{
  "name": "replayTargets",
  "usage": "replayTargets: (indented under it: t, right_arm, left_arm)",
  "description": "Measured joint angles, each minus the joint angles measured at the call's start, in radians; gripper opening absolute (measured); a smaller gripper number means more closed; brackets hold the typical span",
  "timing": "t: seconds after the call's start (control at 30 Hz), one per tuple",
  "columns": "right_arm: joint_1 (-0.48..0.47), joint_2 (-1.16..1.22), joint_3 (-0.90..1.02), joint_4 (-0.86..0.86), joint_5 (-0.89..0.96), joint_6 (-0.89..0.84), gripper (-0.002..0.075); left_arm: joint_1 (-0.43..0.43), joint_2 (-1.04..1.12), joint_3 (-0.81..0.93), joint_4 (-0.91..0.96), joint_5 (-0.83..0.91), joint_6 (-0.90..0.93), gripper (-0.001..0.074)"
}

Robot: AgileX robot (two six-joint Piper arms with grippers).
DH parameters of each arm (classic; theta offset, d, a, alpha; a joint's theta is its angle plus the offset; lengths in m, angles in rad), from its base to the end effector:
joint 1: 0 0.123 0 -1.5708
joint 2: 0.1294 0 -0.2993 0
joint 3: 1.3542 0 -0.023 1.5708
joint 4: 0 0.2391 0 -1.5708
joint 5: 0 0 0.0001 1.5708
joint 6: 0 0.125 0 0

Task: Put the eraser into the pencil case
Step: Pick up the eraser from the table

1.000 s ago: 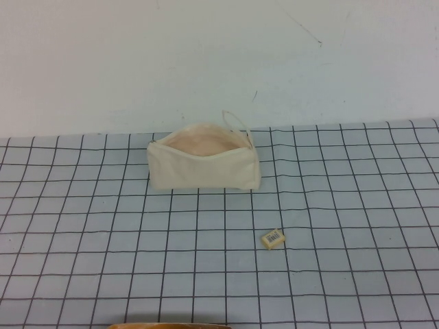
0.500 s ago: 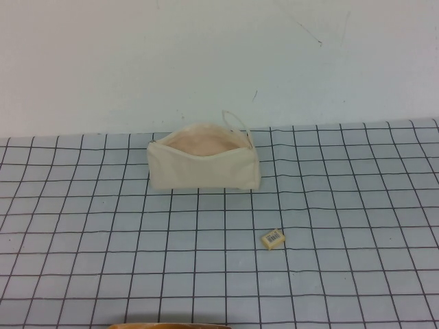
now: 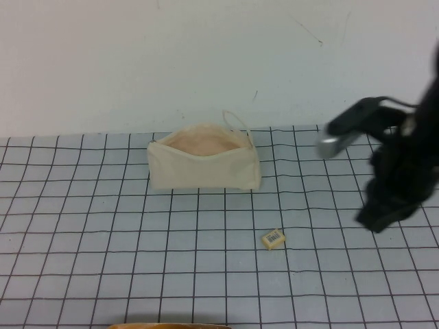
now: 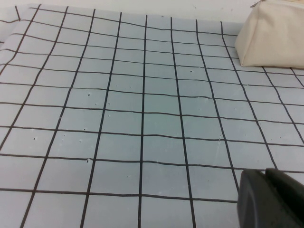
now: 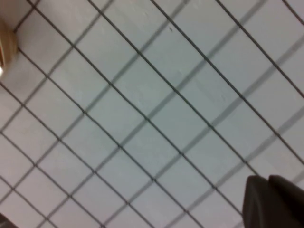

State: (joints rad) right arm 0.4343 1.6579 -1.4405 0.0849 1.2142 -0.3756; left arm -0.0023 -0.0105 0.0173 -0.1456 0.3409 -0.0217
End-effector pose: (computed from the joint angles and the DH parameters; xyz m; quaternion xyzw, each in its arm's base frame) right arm 0.2973 0.1489 0.2857 -0.3817 0.9164 0.0445 0.1116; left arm 0.0600 -0.0062 0.1688 -0.0472 0.7904 -0.0683 0.6069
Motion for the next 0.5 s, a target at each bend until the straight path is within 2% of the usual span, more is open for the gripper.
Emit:
replayTargets:
  t: [0.27,0.5]
  right_arm:
    - [0.119,0.256,-0.212,-0.004,0.000,0.051,-0.0001]
    - [0.151,0.429,-0.359,0.014,-0.010,0.073,-0.0001]
  left_arm:
    - [0.000,0.000,0.000,0.000,0.000,0.000,-0.0001]
    - [0.000,0.000,0.000,0.000,0.000,0.000,-0.0001]
